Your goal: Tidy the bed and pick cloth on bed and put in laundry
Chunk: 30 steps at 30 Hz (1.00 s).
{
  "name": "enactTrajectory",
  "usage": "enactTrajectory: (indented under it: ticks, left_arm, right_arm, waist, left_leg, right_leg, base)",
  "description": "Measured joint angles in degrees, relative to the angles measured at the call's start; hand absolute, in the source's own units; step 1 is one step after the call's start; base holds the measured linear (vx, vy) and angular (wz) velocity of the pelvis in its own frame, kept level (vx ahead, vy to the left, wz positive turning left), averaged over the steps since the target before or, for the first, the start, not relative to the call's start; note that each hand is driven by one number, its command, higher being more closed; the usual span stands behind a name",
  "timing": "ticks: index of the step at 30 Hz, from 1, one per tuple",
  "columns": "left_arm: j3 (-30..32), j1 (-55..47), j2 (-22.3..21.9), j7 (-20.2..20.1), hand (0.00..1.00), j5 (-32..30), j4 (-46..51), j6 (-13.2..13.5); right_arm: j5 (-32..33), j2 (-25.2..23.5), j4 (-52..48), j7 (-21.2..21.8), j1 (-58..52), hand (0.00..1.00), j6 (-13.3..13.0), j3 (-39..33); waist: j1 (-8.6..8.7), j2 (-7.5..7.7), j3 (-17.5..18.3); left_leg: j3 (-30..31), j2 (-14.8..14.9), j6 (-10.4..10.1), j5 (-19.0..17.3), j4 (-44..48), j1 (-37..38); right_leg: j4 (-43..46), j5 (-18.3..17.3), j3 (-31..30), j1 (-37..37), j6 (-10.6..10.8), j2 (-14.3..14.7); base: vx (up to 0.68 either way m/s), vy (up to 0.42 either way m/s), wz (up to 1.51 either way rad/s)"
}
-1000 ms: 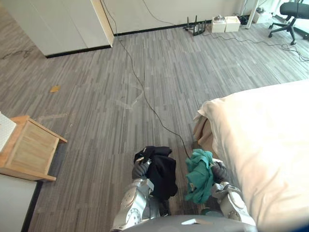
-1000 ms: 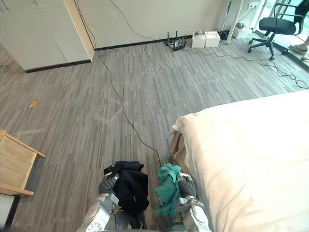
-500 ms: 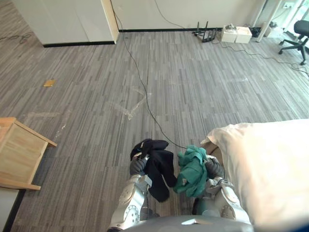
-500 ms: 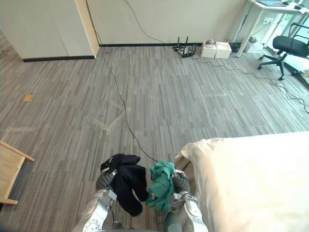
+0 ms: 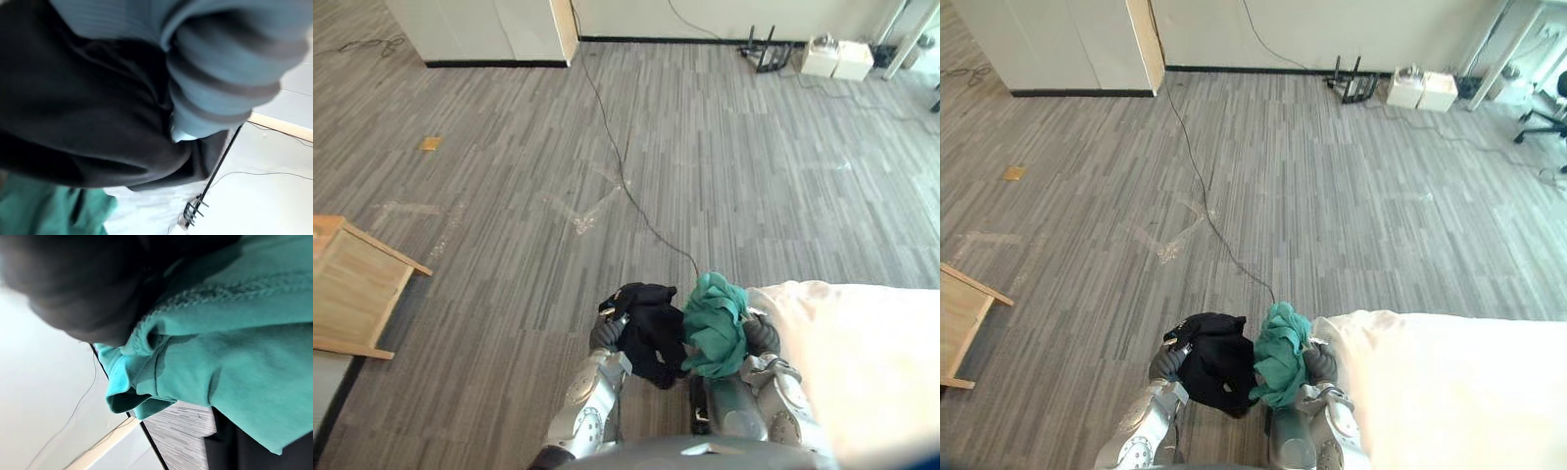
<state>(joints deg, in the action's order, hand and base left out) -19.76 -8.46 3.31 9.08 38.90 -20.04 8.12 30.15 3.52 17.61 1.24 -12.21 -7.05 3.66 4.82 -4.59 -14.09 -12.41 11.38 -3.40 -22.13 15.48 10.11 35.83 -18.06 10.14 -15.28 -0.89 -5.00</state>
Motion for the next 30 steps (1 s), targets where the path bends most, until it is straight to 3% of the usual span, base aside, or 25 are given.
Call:
enactTrajectory:
  ticks: [1,2,3,4,5,7,9,12,14,15,17,18,19,20,21,22,24,26,28,30]
  left_arm:
    - [0.1,-0.3,0.0,0.0,1.00,0.0,0.1,0.1]
    - [0.6,-0.2,0.0,0.1,1.00,0.0,0.1,0.0]
    - [1.1,-0.4,-0.4,0.1,1.00,0.2,0.1,0.0]
    - [2.0,-1.3,-0.8,0.0,1.00,0.5,0.1,0.0]
    - [2.4,-2.4,-1.3,0.0,1.00,0.5,0.1,0.1]
    - [2.8,-4.7,-1.3,-0.3,1.00,0.5,0.1,0.1]
    - [4.3,-6.2,-1.8,-0.6,1.00,1.2,0.3,0.8]
    - [5.8,-6.1,-2.0,-0.4,1.00,2.9,1.2,1.3]
    - [6.1,-6.1,-2.1,-0.3,1.00,3.2,2.7,1.4]
    - [5.9,-6.1,-2.2,-0.3,1.00,3.2,3.4,1.7]
    - [5.0,-6.2,-2.3,-0.3,1.00,3.1,3.7,2.5]
    - [4.6,-6.0,-1.8,-0.2,1.00,3.1,3.5,2.6]
    - [4.7,-5.5,-1.4,-0.3,1.00,3.1,3.6,2.8]
    - [4.8,-5.3,-1.5,-0.3,1.00,3.0,3.6,2.9]
    - [4.8,-4.3,-1.8,-0.4,1.00,3.0,3.7,3.5]
    - [4.9,-3.7,-1.8,-0.4,1.00,3.0,3.7,3.5]
    - [4.8,-1.9,-2.0,-0.6,1.00,1.9,3.8,3.4]
    - [4.7,-2.0,-1.5,-0.7,1.00,0.1,3.9,3.2]
    - [4.6,-2.7,-0.9,-0.7,1.00,-0.2,4.3,2.5]
    - [4.3,-3.3,0.0,-0.7,1.00,-0.2,4.6,2.3]
  right_arm:
    - [0.0,-0.3,0.0,0.3,-0.2,1.00,0.2,0.4]
    - [-0.1,0.0,0.0,0.9,-0.1,1.00,0.5,0.5]
    - [-0.1,0.1,0.0,1.3,-0.3,1.00,0.8,0.5]
    - [-0.2,0.2,-0.1,1.9,-0.6,1.00,1.0,0.9]
    - [-0.8,0.4,0.0,2.4,-0.9,1.00,1.1,0.9]
    - [-2.3,0.9,-0.1,3.5,-0.9,1.00,1.0,1.0]
    - [-2.3,1.5,-0.1,5.0,-0.9,1.00,1.0,1.0]
    - [-3.5,1.6,-0.6,5.4,-0.9,1.00,1.2,1.1]
    - [-3.9,1.6,-1.1,5.4,-1.0,1.00,1.2,1.3]
    - [-3.9,1.7,-1.6,5.4,-1.4,1.00,1.2,1.3]
    - [-3.8,1.7,-2.4,5.3,-2.8,1.00,1.0,1.2]
    - [-3.8,1.2,-1.2,5.2,-2.6,1.00,1.0,1.4]
    - [-3.8,0.9,-0.6,5.2,-1.9,1.00,0.9,2.1]
    - [-3.8,0.9,-0.6,5.2,-1.8,1.00,0.8,2.3]
    - [-3.7,1.0,-0.3,5.0,-0.1,1.00,-0.1,2.7]
    - [-3.6,1.0,-0.1,4.9,0.7,1.00,-0.2,2.7]
    - [-3.4,1.1,0.3,3.6,2.7,1.00,-0.9,2.6]
    - [-3.4,0.9,0.8,2.0,3.2,1.00,-0.9,3.3]
    - [-3.4,0.9,1.6,0.8,2.9,1.00,-0.9,4.5]
    - [-3.4,0.7,1.8,0.4,2.6,1.00,-0.9,5.0]
  waist:
    - [-0.28,-0.33,0.5]
    - [-0.43,-0.02,0.3]
    - [-0.63,-0.45,0.4]
    - [-1.24,-1.13,0.6]
    - [-1.73,-1.42,0.7]
    - [-2.41,-1.58,0.8]
    - [-3.43,-1.50,0.8]
    - [-4.39,-0.61,0.2]
    - [-4.39,0.49,-0.3]
    - [-4.32,0.90,-0.6]
    - [-4.29,0.45,-0.3]
    - [-4.37,2.21,0.0]
    - [-4.52,3.92,1.1]
    - [-4.61,4.01,1.3]
    - [-6.08,5.48,1.6]
    - [-6.51,5.84,1.8]
    - [-6.65,6.11,1.9]
    - [-5.73,5.92,1.9]
    - [-5.81,4.86,2.1]
    - [-5.39,4.15,2.5]
  left_leg:
    - [-0.4,-0.2,1.3,1.5,1.9,-0.3]
    - [-2.1,1.6,4.0,4.1,13.1,-5.1]
    - [-1.9,4.1,4.6,7.4,23.8,-9.6]
    - [0.7,6.3,5.1,11.6,33.4,-14.2]
    - [3.2,6.5,4.1,12.3,41.5,-17.9]
    - [4.9,3.2,3.4,10.7,50.4,-23.3]
    - [2.0,0.0,2.3,8.7,47.3,-26.7]
    - [-3.3,-3.4,1.1,7.5,31.1,-28.8]
    - [-9.0,-5.5,1.1,10.5,17.2,-28.7]
    - [-14.5,-6.2,1.9,15.1,8.3,-27.9]
    - [-22.5,-6.2,6.0,23.9,-0.7,-25.9]
    - [-24.6,-7.1,17.1,22.0,1.8,-25.2]
    - [-25.7,-7.5,17.8,18.4,5.1,-26.5]
    - [-25.7,-7.4,18.0,17.7,5.6,-26.7]
    - [-24.8,-8.2,17.9,12.8,10.0,-28.3]
    - [-24.4,-8.9,17.9,11.5,10.7,-28.3]
    - [-20.6,-13.8,17.3,9.4,9.2,-25.4]
    - [-16.5,-17.1,17.3,9.4,5.8,-20.2]
    - [-12.9,-17.8,16.5,9.3,2.7,-14.6]
    - [-8.9,-18.1,15.2,9.8,-0.3,-10.6]
  right_leg:
    - [-0.9,-1.1,0.3,0.7,-0.3,0.3]
    - [-1.2,-2.0,0.7,1.8,-1.0,0.6]
    - [-2.5,-2.1,0.7,3.8,-1.8,1.5]
    - [-4.4,-2.2,1.0,6.3,-3.2,2.9]
    - [-5.7,-2.8,1.2,8.8,-4.7,3.5]
    - [-9.5,-3.2,0.8,14.4,-5.3,3.8]
    - [-13.3,-3.0,-0.3,18.4,-5.0,3.8]
    - [-17.2,-2.6,0.0,23.2,-4.2,3.2]
    - [-19.6,-2.3,2.3,26.6,-2.8,1.9]
    - [-20.7,-2.5,4.1,28.9,0.1,1.4]
    - [-20.9,-4.2,6.6,33.2,3.6,1.9]
    - [-20.5,-5.2,7.4,35.6,5.4,0.4]
    - [-20.1,-4.5,8.2,35.8,6.6,-0.7]
    - [-20.0,-4.3,8.2,35.7,6.9,-0.7]
    - [-16.3,-2.9,8.4,34.4,8.5,-2.2]
    - [-13.2,-2.3,8.4,33.3,8.6,-3.1]
    - [9.0,2.2,8.6,25.3,6.7,-8.5]
    - [23.2,1.8,8.3,20.4,6.6,-10.7]
    - [27.7,0.9,8.4,16.3,5.2,-11.2]
    - [25.6,-0.8,7.9,10.1,4.9,-11.7]
  base:
    - [0.21,-0.134,0.25]
    - [0.23,-0.204,0.20]
    - [0.17,-0.186,0.09]
    - [0.25,-0.201,-0.13]
    - [0.42,-0.127,-0.23]
    - [0.41,-0.108,-0.25]
    - [0.42,-0.046,-0.29]
    - [0.43,0.007,-0.04]
    - [0.54,0.022,0.24]
    - [0.51,0.047,0.43]
    - [0.54,0.089,0.54]
    - [0.56,0.134,0.67]
    - [0.56,0.144,0.56]
    - [0.57,0.135,0.45]
    - [0.47,0.107,0.30]
    - [0.59,0.139,0.58]
    - [0.61,0.172,0.84]
    - [0.57,0.129,1.12]
    - [0.35,0.045,0.88]
    - [0.27,-0.012,0.92]
